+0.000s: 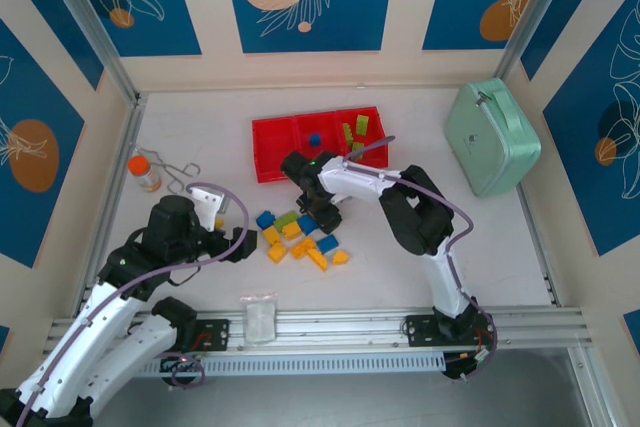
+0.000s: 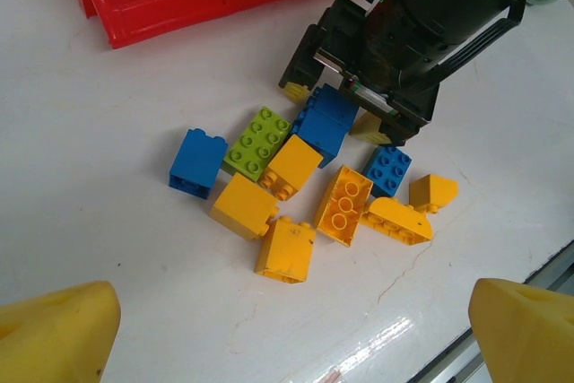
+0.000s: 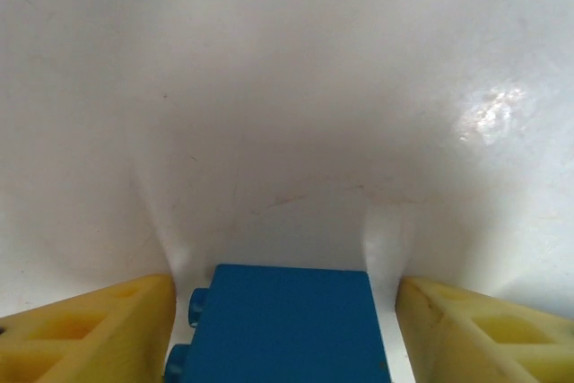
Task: Sort the legos into containers by color
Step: Pick up the lego from the center of the table, then place the lego in the container.
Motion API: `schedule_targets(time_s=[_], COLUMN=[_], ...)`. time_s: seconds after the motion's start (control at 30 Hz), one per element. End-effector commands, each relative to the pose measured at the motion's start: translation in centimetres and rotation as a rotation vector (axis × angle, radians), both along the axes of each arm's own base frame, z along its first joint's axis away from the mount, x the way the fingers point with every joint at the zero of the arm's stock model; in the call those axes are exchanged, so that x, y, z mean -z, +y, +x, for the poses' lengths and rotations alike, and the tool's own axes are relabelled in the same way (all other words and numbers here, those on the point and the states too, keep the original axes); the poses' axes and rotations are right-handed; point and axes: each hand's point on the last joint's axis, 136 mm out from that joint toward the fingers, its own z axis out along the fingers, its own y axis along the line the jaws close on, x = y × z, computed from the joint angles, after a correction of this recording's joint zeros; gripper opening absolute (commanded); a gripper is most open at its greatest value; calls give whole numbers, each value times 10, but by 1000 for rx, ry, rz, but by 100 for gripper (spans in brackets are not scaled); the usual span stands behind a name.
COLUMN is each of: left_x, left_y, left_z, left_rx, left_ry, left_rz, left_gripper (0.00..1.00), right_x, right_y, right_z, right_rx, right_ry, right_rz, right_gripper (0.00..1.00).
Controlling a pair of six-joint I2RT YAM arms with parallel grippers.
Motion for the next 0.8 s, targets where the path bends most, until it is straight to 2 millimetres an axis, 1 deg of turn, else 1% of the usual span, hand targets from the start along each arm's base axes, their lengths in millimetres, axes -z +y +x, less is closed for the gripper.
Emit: schedule_targets(time_s=[0.0, 0.1, 0.2, 0.27, 0.33, 0.43, 0.47, 0.53, 0.57, 0.6, 0.63, 0.67, 0.7, 0.77], left_x=[1, 1, 1, 1, 1, 0, -1, 0, 0, 0, 0, 1, 1, 1], left_y=[-3, -4, -4, -4, -4, -4, -3, -4, -4, -4, -5, -6, -7, -9], left_z=[-3, -3, -3, -3, -4, -3, -3, -3, -3, -3, -4, -4, -4, -5], left_rx=[29, 31, 31, 31, 33, 32, 30, 31, 31, 34, 38, 43, 49, 56], left_ry=[-6, -4, -4, -4, -4, -7, -10, -9, -8, -5, -3, -1, 3, 7], left_rz=[-4, -3, -4, -4, -5, -4, -4, -5, -6, -7, -9, -11, -14, -16], left_gripper=[99, 99, 99, 99, 99, 99, 99, 99, 99, 99, 99, 99, 99, 99], right_x=[18, 14, 4, -5, -22, -63, -82, -117, -136, -153, -164, -179, -188, -197], right_y=[-14, -17, -22, -28, -30, -35, -34, -28, -21, -18, -15, -13, -13, -18], right_z=[2, 6, 17, 24, 34, 52, 62, 84, 101, 117, 128, 146, 161, 185], right_rx=[32, 15, -16, -26, -65, -140, -179, -291, -368, -421, -478, -530, -567, -613], right_ry=[-16, -49, -104, -137, -212, -346, -408, -530, -610, -674, -715, -767, -794, -804], right_rz=[-59, -71, -75, -76, -74, -85, -81, -68, -44, -29, -14, 19, 35, 60], right_gripper=[63, 53, 44, 42, 41, 38, 38, 37, 36, 36, 36, 36, 36, 34])
